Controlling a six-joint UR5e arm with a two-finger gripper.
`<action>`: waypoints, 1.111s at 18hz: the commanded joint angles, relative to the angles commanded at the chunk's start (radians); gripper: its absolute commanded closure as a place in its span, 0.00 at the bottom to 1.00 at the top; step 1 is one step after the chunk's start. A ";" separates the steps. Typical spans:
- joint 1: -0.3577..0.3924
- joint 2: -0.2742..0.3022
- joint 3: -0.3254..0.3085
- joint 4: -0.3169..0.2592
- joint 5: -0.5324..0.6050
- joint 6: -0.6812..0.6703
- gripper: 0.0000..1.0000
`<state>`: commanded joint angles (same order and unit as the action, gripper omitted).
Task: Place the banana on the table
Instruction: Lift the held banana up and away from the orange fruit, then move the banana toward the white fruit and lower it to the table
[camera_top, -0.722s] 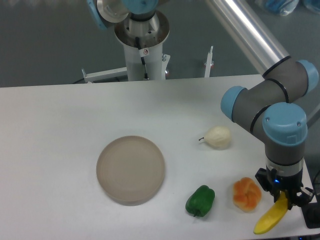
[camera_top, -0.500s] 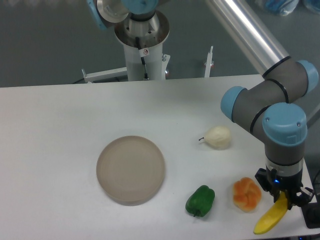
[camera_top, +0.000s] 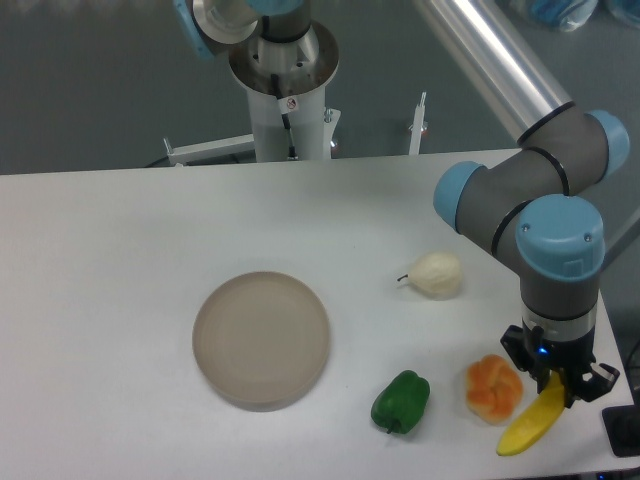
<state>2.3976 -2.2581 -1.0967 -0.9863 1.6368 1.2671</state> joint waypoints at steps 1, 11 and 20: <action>0.009 0.018 -0.018 -0.009 -0.003 0.002 0.69; 0.144 0.187 -0.336 0.001 -0.120 0.360 0.70; 0.143 0.154 -0.451 0.080 -0.127 0.256 0.70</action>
<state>2.5403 -2.1045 -1.5477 -0.9066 1.5094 1.5234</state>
